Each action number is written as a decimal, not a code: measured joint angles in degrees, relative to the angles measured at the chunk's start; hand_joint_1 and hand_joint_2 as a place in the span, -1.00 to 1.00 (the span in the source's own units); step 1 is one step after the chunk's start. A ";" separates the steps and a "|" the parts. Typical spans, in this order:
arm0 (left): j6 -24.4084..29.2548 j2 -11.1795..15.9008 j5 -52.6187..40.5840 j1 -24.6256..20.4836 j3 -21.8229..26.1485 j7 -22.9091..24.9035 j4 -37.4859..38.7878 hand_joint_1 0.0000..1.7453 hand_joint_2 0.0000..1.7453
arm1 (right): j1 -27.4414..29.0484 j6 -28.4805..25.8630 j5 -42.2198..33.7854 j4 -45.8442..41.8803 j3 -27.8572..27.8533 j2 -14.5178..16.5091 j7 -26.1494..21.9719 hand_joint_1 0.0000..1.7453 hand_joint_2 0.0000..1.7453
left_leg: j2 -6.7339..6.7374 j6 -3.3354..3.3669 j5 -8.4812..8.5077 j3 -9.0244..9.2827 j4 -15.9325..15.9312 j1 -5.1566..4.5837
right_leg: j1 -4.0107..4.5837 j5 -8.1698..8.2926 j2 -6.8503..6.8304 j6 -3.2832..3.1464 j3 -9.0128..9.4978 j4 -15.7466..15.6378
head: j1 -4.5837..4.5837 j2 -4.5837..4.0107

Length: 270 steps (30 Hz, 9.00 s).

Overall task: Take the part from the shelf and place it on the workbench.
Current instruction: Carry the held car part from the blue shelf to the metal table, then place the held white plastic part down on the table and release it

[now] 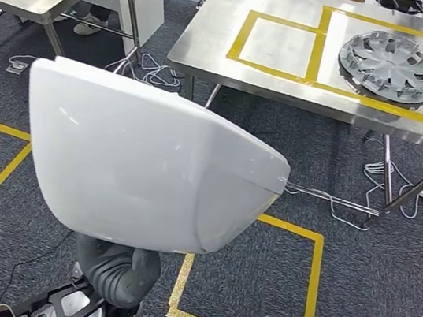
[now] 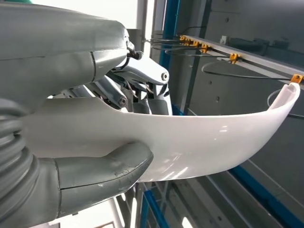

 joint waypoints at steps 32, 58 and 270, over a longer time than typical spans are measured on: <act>0.83 0.15 0.17 -0.46 -0.62 0.00 -0.10 1.00 1.00 | 0.43 0.09 -0.04 0.00 0.92 0.00 0.00 -1.00 -1.00 | -0.29 0.06 -6.79 9.13 -1.37 0.07 | -0.04 1.51 -0.17 0.09 -2.09 -4.43 | -0.14 0.00; 4.32 0.83 0.22 -0.63 -1.46 0.18 -0.42 1.00 1.00 | -0.17 0.22 -0.24 0.04 0.94 0.00 0.03 -1.00 -1.00 | 0.03 -0.15 -0.52 1.49 -0.74 -0.01 | 0.01 2.09 -0.07 -0.07 1.24 -4.50 | 0.22 -0.02; -6.43 -11.27 -8.11 -16.78 14.34 4.57 46.11 1.00 1.00 | -1.02 2.31 -2.93 -0.49 7.07 -0.84 2.21 -1.00 -1.00 | -0.44 -0.68 0.50 -0.98 -0.07 -0.09 | -0.10 5.21 -0.03 -0.41 4.06 -11.67 | -0.99 0.00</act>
